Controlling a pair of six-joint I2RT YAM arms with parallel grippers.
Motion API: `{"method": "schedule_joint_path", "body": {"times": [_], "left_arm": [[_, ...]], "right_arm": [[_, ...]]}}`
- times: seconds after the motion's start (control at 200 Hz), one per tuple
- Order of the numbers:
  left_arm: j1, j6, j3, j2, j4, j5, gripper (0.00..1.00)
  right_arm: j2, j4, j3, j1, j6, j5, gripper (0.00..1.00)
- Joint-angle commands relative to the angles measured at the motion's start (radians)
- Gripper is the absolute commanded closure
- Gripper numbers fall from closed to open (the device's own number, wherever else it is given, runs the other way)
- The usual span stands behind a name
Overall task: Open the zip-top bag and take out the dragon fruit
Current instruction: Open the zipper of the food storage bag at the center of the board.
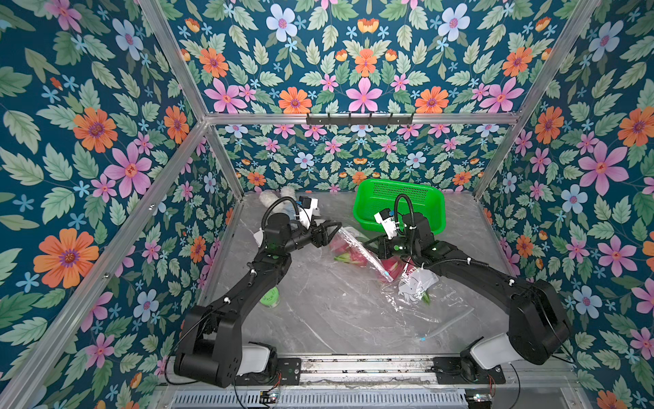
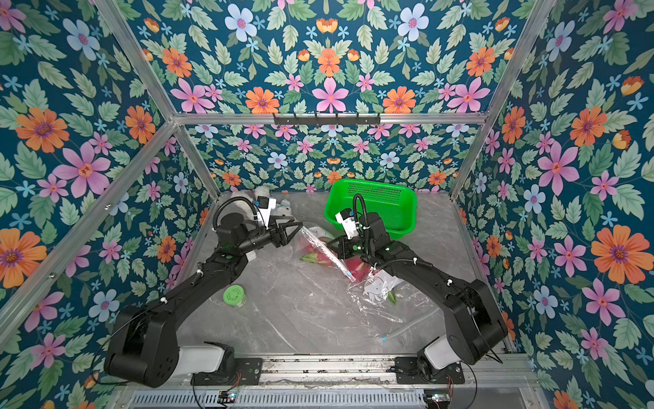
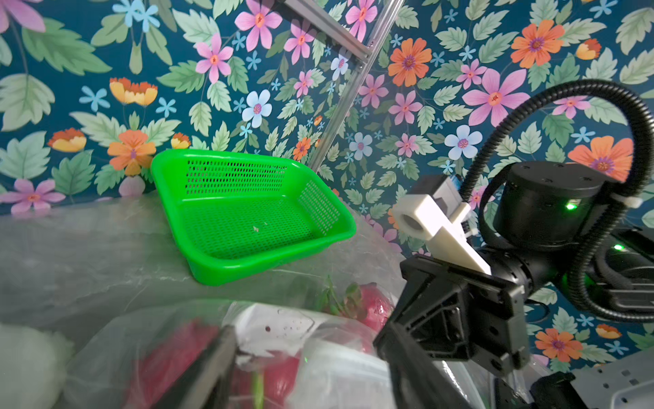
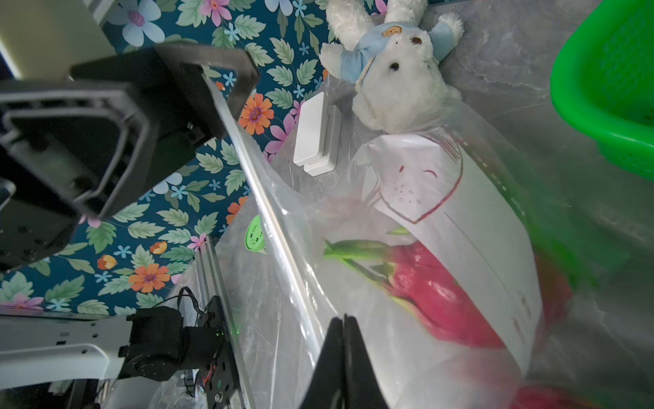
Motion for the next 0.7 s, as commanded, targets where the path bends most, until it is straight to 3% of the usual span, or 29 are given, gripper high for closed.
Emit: {"method": "schedule_joint_path", "body": {"times": [0.0, 0.18, 0.385, 0.51, 0.55, 0.695], "left_arm": [[-0.001, -0.057, -0.043, -0.058, -0.059, -0.047, 0.18], [-0.066, -0.185, -0.153, -0.090, 0.023, -0.066, 0.17], [-0.145, -0.266, -0.176, 0.024, 0.177, -0.075, 0.17], [-0.150, -0.282, -0.166, 0.077, 0.231, -0.063, 0.24], [-0.151, -0.284, -0.161, 0.088, 0.240, -0.054, 0.31], [-0.151, -0.263, -0.157, 0.085, 0.227, -0.045, 0.80]], "right_arm": [[0.004, 0.150, -0.012, 0.000, 0.088, 0.001, 1.00], [0.014, 0.189, -0.016, 0.002, 0.118, 0.000, 1.00], [0.012, 0.206, -0.025, 0.018, 0.128, 0.010, 1.00], [0.007, 0.210, -0.034, 0.020, 0.131, 0.019, 1.00], [0.005, 0.213, -0.037, 0.020, 0.131, 0.022, 1.00], [-0.007, 0.178, -0.035, 0.018, 0.111, 0.059, 1.00]]}}
